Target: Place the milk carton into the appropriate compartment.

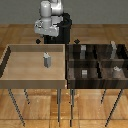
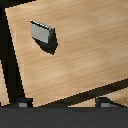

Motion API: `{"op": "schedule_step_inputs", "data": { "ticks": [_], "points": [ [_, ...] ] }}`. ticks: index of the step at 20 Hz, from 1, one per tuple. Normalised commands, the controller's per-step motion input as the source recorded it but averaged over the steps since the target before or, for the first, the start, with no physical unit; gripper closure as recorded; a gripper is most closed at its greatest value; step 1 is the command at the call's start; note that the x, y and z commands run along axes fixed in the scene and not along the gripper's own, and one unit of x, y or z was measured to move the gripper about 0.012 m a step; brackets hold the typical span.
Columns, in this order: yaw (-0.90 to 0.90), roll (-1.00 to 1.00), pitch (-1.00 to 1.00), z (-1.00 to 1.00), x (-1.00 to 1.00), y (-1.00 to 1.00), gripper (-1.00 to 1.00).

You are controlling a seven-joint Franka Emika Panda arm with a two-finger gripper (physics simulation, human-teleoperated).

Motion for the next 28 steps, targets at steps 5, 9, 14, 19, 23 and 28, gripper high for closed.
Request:
{"op": "schedule_step_inputs", "data": {
  "ticks": [5, 9, 14, 19, 23, 28],
  "points": [
    [-0.49, 0.00, 0.00, 0.00, 0.00, 0.00, -1.00],
    [0.00, 0.00, 0.00, 0.00, 0.75, 0.00, -1.00],
    [0.00, 0.00, 0.00, 0.00, 1.00, 0.00, -1.00],
    [0.00, 0.00, 0.00, -0.20, 0.20, 0.00, -1.00],
    [0.00, 0.00, 0.00, 0.00, 0.50, 0.00, -1.00],
    [0.00, 0.00, 0.00, -0.20, 0.20, 0.00, -1.00]
  ]
}}
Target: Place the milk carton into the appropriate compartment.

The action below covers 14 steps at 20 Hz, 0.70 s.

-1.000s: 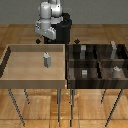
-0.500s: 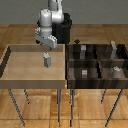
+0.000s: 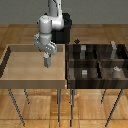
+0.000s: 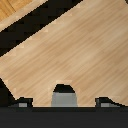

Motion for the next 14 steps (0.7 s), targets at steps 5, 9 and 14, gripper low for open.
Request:
{"op": "schedule_step_inputs", "data": {
  "ticks": [5, 9, 14],
  "points": [
    [0.00, 0.00, 0.00, -0.60, -0.05, 0.00, -1.00],
    [0.00, 0.00, 0.00, -0.75, 0.00, 0.00, -1.00],
    [0.00, 0.00, 0.00, -0.20, 0.00, 0.00, 1.00]
  ]
}}
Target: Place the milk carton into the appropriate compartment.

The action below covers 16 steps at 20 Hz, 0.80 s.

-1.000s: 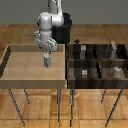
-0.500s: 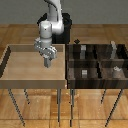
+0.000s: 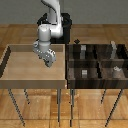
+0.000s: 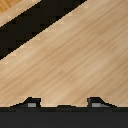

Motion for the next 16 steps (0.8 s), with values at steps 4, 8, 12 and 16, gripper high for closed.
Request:
{"op": "schedule_step_inputs", "data": {
  "ticks": [4, 8, 12, 16],
  "points": [
    [0.00, 0.00, 0.00, 0.00, 0.00, 0.00, 1.00],
    [0.00, 0.00, 0.00, 0.00, 0.00, 0.00, 1.00],
    [0.00, 0.00, 0.00, 0.00, 0.00, 0.00, -1.00],
    [0.00, 0.00, 0.00, 0.00, 0.00, 0.00, -1.00]
  ]
}}
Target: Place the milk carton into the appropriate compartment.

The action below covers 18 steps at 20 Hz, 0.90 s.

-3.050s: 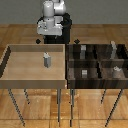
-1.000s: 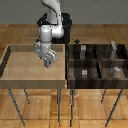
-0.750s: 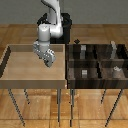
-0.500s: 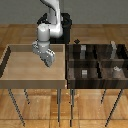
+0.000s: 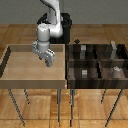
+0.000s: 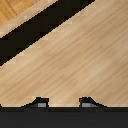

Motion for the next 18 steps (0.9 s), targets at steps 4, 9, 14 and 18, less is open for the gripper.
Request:
{"op": "schedule_step_inputs", "data": {
  "ticks": [4, 9, 14, 18],
  "points": [
    [0.00, 0.00, 0.00, 0.00, -0.25, 0.00, -1.00],
    [0.00, 0.00, 0.00, 0.00, -0.40, 0.00, -1.00],
    [0.00, 0.00, 0.00, 0.20, 0.00, 0.00, -1.00],
    [0.00, 0.00, 0.00, 0.00, 0.00, 0.25, -1.00]
  ]
}}
